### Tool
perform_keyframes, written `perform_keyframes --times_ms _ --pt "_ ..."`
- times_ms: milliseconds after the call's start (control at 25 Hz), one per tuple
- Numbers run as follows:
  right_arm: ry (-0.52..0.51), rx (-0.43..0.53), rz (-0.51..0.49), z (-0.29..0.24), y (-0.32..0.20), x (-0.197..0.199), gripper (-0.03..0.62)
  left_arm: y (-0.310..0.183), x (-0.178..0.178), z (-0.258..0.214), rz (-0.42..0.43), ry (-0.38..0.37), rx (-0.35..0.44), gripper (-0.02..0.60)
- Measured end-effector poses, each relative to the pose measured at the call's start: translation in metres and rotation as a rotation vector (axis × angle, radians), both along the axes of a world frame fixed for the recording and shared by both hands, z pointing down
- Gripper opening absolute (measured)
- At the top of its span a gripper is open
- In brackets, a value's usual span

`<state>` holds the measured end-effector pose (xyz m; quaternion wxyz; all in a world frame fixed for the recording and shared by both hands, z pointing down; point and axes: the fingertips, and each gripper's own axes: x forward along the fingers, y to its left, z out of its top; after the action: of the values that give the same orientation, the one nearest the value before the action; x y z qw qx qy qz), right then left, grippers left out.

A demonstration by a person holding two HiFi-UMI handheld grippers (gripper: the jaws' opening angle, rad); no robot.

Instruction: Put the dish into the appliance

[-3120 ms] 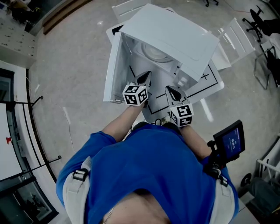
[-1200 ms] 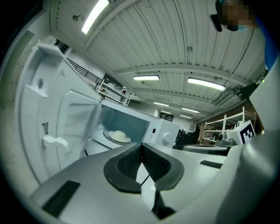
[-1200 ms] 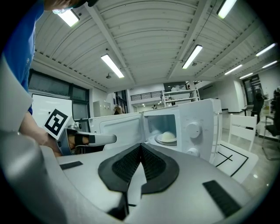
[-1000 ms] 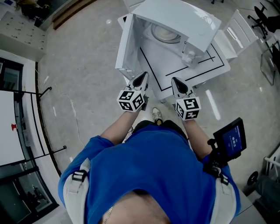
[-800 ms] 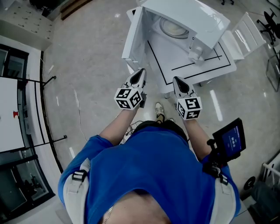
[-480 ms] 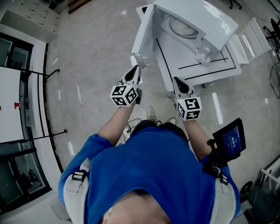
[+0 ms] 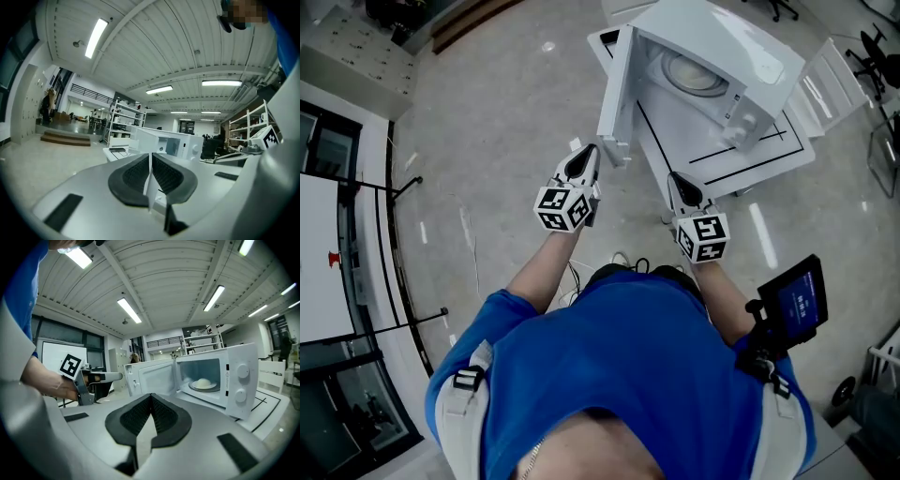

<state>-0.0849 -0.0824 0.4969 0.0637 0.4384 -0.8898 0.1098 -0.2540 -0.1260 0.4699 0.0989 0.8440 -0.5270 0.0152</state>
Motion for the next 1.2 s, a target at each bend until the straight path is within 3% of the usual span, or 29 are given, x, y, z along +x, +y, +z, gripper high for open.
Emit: perform_keyframes --times_ms 400,1200 --pt "0.026 0.017 0.102 -0.008 -0.013 -0.005 0.002 -0.007 0.013 -0.007 0.214 -0.021 0.055 0.011" --pt "0.02 0.014 0.212 -0.004 -0.008 -0.011 0.002 -0.006 0.012 -0.003 0.301 -0.026 0.059 0.011"
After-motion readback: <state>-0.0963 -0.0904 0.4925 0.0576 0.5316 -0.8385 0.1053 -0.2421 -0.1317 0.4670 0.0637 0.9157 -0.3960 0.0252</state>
